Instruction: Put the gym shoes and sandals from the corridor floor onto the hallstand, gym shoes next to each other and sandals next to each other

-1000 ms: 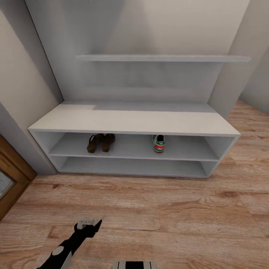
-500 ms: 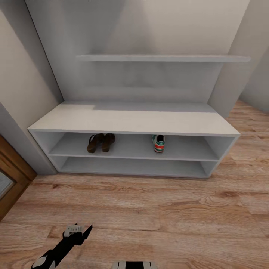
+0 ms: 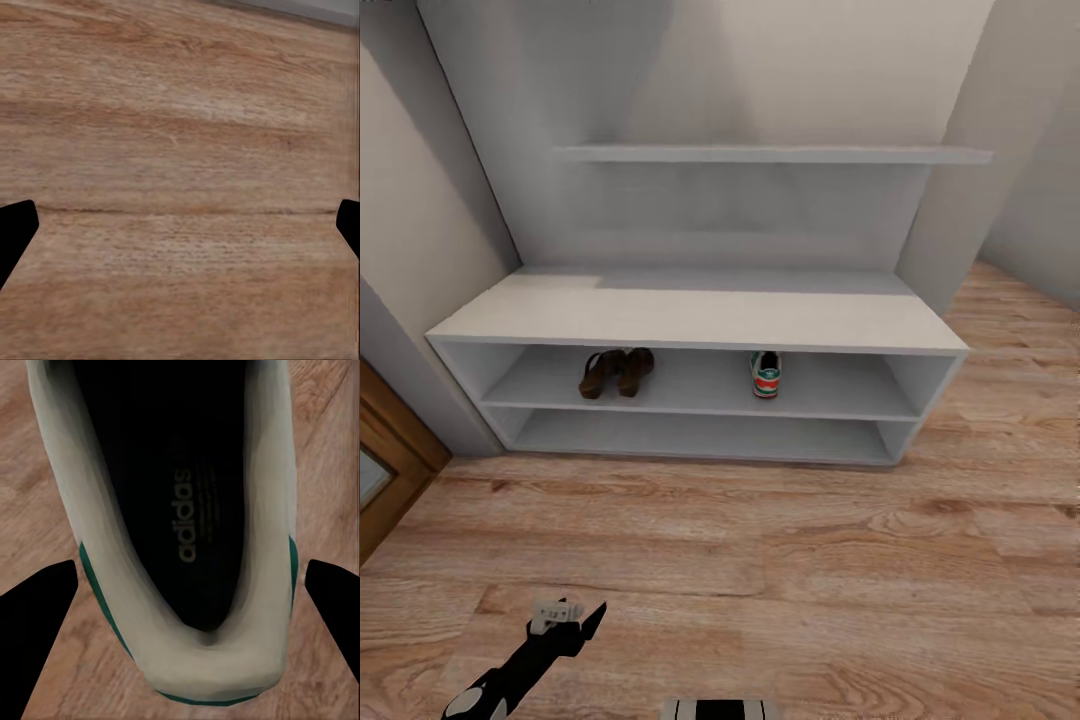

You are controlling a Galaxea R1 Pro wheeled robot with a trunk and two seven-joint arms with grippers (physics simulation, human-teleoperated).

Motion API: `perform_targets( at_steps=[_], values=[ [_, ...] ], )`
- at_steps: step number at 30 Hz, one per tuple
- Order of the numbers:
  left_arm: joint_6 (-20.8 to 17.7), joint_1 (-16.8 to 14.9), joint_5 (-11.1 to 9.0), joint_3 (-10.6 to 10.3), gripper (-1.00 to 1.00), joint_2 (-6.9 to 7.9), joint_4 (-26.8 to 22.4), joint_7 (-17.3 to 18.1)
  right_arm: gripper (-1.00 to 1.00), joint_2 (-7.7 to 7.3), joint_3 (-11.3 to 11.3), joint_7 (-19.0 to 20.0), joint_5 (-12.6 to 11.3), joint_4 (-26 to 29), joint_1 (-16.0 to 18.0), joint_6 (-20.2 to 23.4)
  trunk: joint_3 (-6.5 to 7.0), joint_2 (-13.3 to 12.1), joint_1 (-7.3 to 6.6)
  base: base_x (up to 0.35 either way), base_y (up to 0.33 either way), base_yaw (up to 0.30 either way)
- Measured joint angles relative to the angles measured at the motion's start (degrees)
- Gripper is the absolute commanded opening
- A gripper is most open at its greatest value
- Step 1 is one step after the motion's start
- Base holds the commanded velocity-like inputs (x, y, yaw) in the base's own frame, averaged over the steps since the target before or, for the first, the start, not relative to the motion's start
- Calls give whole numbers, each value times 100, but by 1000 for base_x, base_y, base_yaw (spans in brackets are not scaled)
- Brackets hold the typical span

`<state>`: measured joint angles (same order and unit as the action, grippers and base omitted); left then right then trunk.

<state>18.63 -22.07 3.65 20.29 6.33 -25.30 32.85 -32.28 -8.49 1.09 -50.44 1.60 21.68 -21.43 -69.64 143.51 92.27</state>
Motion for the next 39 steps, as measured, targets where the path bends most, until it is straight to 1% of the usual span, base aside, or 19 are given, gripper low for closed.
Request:
perform_targets(
  at_steps=[17, 24, 30, 32, 33, 34, 35, 36, 37, 38, 39],
  values=[
    [-2, 4, -4, 0, 100, 3, -5, 0, -100, 5, 1, -1, 17, 5, 0, 7, 0, 0, 0, -175, -148, 0],
    [4, 6, 0, -6, 100, -4, 2, 1, -100, 13, 0, 0, 26, 9, 0, 11, 0, 0, -2, -34, -23, 0],
    [5, 12, -6, -1, 100, 2, 18, 4, -100, 63, 13, -2, 35, 10, 0, 11, 0, 0, -2, 0, 0, 0],
    [23, 15, -7, -5, 100, 4, 26, 26, -100, 214, 167, 7, 281, 24, -1, 14, 0, 0, -2, 0, 0, 0],
    [32, 17, -7, -4, 100, 8, 27, 37, -100, 278, 200, 6, 362, 29, 0, 13, 0, 0, -2, 0, 0, 0],
    [47, 23, -7, -1, 100, 25, 28, 81, -100, 432, 310, 6, 569, 48, -2, 14, 0, 0, -2, 0, 0, 0],
    [52, 28, -7, -1, 100, 43, 27, 123, -100, 543, 419, 9, 701, 66, 0, 16, 0, 0, -2, 0, 0, 0],
    [56, 36, -8, 2, 100, 97, 25, 254, -100, 744, 474, 4, 946, 126, 0, 14, 0, 0, -2, 0, 0, 0],
    [48, 40, -9, 5, 100, 171, 21, 461, -100, 1009, 723, 6, 1287, 239, 1, 21, 0, 0, -2, 0, 0, 0],
    [42, 41, -10, 8, 100, 210, 20, 597, -100, 1128, 774, 6, 1433, 319, 1, 21, 0, 0, -2, 0, 0, 0],
    [29, 44, -12, 13, 100, 285, 15, 904, -100, 1328, 802, -6, 1752, 513, 3, 24, 1, 0, -2, 0, 0, 0]
  ],
)
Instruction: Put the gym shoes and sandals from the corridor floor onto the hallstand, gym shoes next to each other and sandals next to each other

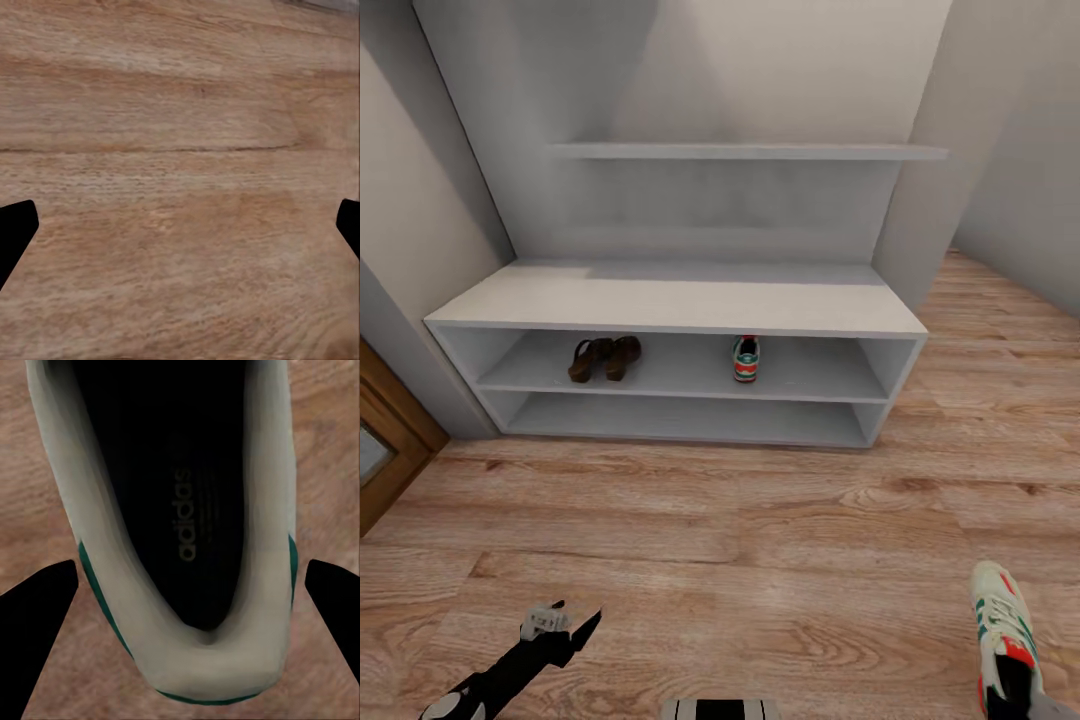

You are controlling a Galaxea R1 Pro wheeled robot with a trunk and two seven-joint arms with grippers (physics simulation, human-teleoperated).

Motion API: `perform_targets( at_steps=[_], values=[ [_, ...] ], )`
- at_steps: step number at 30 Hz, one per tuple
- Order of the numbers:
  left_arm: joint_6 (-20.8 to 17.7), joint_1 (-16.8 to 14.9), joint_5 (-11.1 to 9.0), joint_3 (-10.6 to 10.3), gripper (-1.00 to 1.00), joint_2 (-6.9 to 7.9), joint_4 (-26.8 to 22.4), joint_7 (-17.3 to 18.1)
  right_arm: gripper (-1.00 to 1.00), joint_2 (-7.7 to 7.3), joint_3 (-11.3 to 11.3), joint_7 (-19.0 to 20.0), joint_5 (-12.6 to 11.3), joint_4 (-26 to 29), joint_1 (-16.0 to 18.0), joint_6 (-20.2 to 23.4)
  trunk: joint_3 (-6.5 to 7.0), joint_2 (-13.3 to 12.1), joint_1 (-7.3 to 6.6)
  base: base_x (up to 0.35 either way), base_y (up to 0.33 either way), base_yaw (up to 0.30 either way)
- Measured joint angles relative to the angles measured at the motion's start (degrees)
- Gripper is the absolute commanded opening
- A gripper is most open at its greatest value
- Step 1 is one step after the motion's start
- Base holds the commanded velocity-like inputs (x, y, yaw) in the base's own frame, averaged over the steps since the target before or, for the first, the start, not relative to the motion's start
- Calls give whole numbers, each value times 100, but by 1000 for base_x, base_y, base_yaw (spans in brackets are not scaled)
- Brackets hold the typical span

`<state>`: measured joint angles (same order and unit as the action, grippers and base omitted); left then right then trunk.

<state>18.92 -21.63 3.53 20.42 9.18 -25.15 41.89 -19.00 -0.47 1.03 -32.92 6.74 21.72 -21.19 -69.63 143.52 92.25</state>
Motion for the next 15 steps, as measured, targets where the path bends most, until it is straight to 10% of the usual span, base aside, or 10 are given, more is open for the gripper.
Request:
perform_targets(
  at_steps=[4, 8, 15],
  values=[
    [-36, 2, 4, 9, 100, 141, -33, 1256, -100, 703, 567, -24, 1271, 789, -2, 117, 0, 0, 0, 0, 0, 0],
    [-58, 3, 5, 43, 100, 209, -77, 2316, -100, 1281, 677, -42, 2085, 1348, -5, 895, -1, 0, 0, 0, 0, 0],
    [-183, -18, 24, 653, 100, 491, -84, 3279, -100, 1818, 674, -238, 2382, 2627, 188, 3171, 1, 0, 0, 0, 0, 0]
  ],
)
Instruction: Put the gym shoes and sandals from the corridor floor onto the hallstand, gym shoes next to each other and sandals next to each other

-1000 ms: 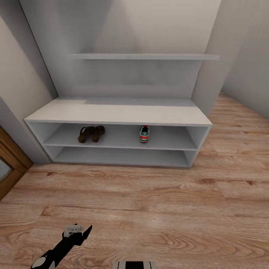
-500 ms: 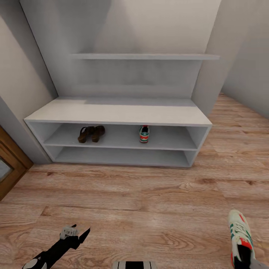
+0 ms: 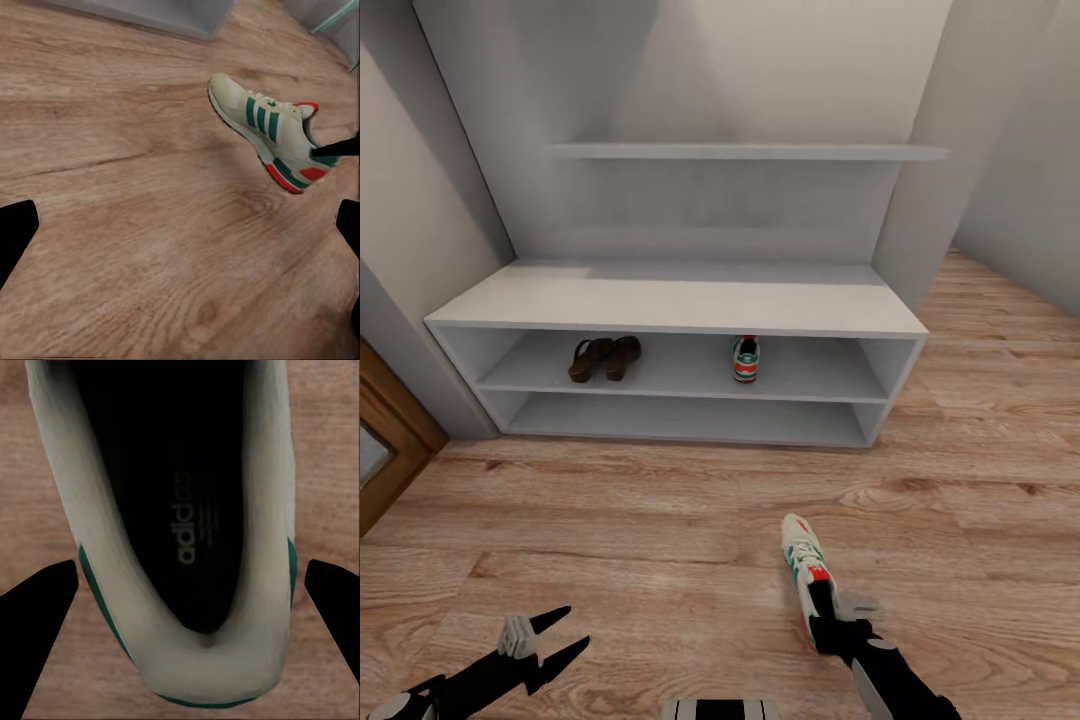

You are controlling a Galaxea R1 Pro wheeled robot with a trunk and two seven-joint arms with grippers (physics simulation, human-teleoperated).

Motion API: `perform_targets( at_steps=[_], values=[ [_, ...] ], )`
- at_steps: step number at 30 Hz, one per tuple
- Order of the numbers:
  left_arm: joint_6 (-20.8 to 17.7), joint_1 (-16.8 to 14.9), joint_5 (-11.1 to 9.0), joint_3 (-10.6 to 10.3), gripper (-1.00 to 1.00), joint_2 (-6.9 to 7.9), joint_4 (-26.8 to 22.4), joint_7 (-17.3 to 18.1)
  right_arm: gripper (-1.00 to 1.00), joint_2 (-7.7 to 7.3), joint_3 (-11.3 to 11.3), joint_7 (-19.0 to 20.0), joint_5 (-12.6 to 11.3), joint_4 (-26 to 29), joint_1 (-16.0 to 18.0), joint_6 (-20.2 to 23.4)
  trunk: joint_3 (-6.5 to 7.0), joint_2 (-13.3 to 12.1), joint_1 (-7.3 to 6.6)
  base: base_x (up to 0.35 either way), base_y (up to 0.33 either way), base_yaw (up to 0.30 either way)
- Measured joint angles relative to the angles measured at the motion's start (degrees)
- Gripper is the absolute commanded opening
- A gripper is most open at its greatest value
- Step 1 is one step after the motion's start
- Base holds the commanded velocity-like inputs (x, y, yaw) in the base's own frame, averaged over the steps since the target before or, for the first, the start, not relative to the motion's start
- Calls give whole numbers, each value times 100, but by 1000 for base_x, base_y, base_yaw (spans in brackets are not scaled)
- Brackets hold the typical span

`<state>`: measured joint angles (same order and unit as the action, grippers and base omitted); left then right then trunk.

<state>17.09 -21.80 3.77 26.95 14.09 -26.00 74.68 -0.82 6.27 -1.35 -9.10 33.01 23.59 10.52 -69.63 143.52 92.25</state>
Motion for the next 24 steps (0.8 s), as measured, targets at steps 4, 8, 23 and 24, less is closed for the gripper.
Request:
perform_targets(
  at_steps=[4, 8, 23, 24],
  values=[
    [-353, 4, 76, 93, 100, 35, -5, 93, -100, 287, 6, -385, 13, 721, 148, 810, 0, 0, 0, 0, 0, 0],
    [-671, 5, 313, 83, 100, 8, -8, 108, -100, 891, 12, -1281, -39, 1083, 728, 1620, -1, -1, 1, 0, 0, 0],
    [-684, -1, 380, 63, 100, -6, -9, 63, -100, 1082, 10, -2785, 18, 1240, 2542, 2067, 0, 0, 0, 0, 0, 0],
    [-681, -2, 380, 63, 100, -6, -9, 62, -100, 1082, 7, -2810, 18, 1249, 2564, 2065, 0, 0, 0, 0, 0, 0]
  ],
)
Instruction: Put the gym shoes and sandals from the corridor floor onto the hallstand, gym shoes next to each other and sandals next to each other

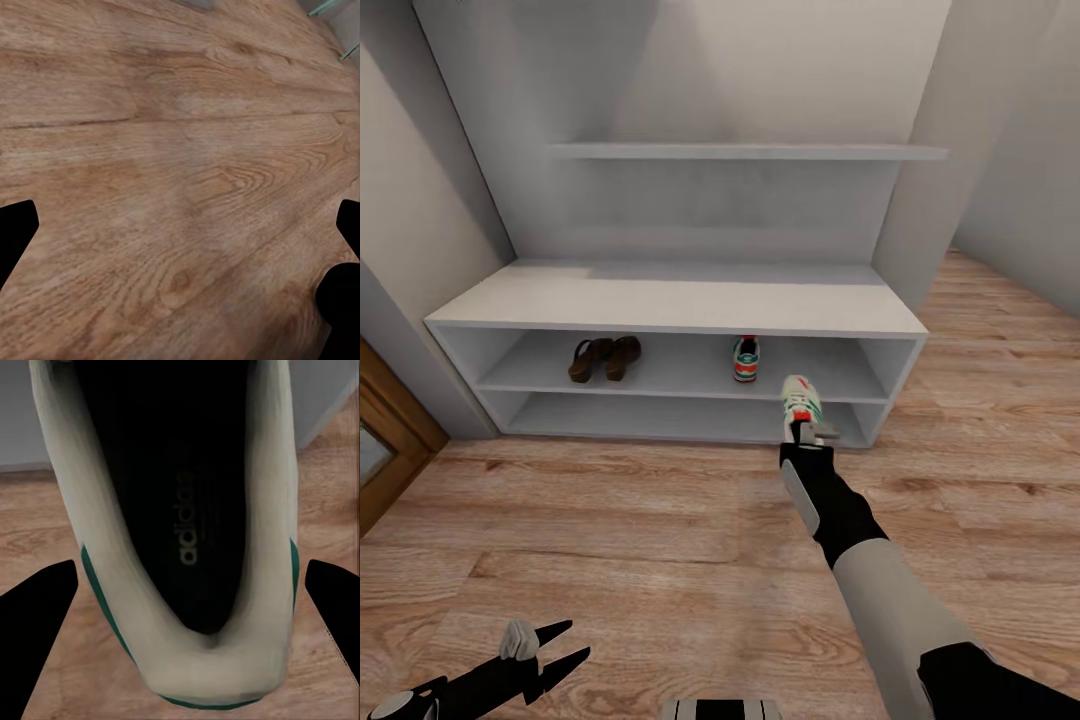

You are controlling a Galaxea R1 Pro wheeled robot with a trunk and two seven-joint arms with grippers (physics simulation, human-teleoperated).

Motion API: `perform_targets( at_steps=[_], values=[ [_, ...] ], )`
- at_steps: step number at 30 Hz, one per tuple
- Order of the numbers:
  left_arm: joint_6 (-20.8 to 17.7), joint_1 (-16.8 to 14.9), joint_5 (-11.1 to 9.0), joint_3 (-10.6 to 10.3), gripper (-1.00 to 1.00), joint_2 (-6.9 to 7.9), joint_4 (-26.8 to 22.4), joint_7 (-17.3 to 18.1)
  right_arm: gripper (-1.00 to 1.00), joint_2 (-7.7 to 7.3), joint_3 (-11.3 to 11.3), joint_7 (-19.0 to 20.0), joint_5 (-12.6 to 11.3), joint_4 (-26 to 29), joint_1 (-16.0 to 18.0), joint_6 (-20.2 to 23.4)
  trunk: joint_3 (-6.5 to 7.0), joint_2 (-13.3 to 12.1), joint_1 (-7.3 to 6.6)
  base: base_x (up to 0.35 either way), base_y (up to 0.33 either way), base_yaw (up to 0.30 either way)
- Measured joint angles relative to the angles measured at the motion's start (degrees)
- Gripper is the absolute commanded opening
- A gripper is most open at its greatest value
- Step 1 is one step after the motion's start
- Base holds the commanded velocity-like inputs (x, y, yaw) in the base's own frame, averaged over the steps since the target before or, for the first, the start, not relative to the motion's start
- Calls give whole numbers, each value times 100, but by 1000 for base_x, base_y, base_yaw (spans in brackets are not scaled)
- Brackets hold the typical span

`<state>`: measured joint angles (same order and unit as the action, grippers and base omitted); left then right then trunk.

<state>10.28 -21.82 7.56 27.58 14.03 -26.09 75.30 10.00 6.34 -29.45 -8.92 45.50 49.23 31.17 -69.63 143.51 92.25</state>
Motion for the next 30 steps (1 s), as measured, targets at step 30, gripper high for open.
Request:
perform_targets(
  at_steps=[30],
  values=[
    [22, -9, -12, 8, 100, 0, 0, 8, -100, 0, -16, 68, -26, -126, 39, -30, 0, 0, 0, 66, 0, 0]
  ],
)
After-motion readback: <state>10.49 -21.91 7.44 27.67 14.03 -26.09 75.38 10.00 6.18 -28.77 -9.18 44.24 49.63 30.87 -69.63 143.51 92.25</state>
